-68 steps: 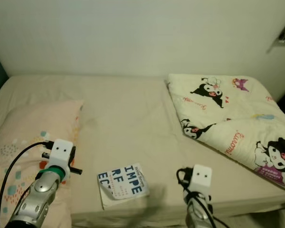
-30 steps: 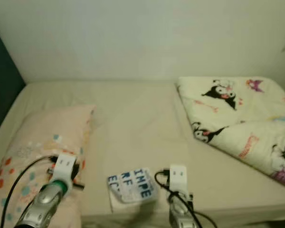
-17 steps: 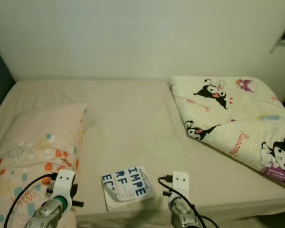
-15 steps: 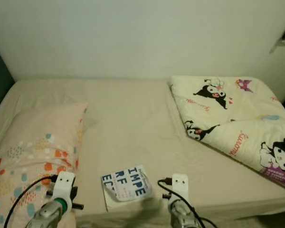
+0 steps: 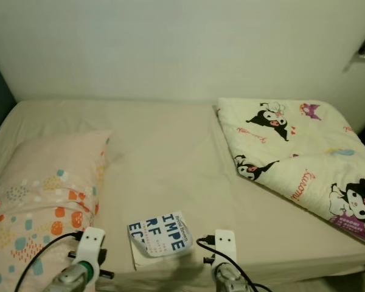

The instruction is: Clean up the room

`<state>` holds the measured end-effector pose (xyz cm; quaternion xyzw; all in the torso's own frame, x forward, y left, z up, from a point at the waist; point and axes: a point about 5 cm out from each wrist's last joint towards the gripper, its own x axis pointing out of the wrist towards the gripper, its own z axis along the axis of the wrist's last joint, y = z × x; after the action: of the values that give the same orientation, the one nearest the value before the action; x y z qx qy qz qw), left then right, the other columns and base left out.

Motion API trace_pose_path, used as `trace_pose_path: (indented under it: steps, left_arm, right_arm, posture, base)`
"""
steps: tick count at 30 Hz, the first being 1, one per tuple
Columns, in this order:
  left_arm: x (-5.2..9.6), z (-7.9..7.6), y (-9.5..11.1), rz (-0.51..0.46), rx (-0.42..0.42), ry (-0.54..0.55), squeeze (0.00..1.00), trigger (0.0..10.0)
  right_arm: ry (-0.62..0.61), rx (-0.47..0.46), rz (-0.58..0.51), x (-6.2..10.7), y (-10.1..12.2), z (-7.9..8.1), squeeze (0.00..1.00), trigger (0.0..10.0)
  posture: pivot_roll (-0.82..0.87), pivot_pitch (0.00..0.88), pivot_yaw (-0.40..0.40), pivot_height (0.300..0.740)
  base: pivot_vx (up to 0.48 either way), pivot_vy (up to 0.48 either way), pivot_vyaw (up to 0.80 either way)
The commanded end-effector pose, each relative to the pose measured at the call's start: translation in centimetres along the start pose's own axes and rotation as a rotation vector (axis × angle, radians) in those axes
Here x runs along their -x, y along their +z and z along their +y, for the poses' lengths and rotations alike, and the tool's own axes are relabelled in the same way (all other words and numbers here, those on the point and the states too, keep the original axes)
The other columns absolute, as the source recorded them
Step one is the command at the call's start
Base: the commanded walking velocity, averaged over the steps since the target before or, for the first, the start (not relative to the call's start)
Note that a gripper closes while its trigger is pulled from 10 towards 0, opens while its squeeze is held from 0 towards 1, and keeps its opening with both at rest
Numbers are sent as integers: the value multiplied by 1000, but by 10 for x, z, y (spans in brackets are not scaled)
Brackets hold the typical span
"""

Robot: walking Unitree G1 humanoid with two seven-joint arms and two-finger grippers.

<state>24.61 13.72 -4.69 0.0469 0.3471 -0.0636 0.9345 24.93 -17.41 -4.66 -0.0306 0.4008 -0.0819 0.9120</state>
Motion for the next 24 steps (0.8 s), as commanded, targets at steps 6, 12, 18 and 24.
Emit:
trace_pose_path:
  steps: [6, 12, 18, 24]
  left_arm:
    - [6, 8, -23, 53, 23, 3, 0, 10000]
    - [9, 13, -31, 75, -1, -1, 0, 10000]
    - [15, 9, -50, 130, -13, 13, 0, 10000]
    - [15, 4, -52, 148, -20, 14, 0, 10000]
  right_arm:
    - [5, 41, -17, 0, 1, 5, 0, 10000]
    - [-9, -29, -31, 0, 2, 1, 0, 10000]
    - [-7, -116, -17, -1, 3, -2, 0, 10000]
    - [0, -147, -31, 0, 3, -3, 0, 10000]
  posture:
    - [142, 0, -35, 740]
    - [142, 0, -34, 740]
    - [157, 0, -26, 740]
    - [158, 0, -24, 740]
  base:
    - [0, 0, 0]
    - [0, 0, 0]
    - [0, 0, 0]
    - [0, 0, 0]
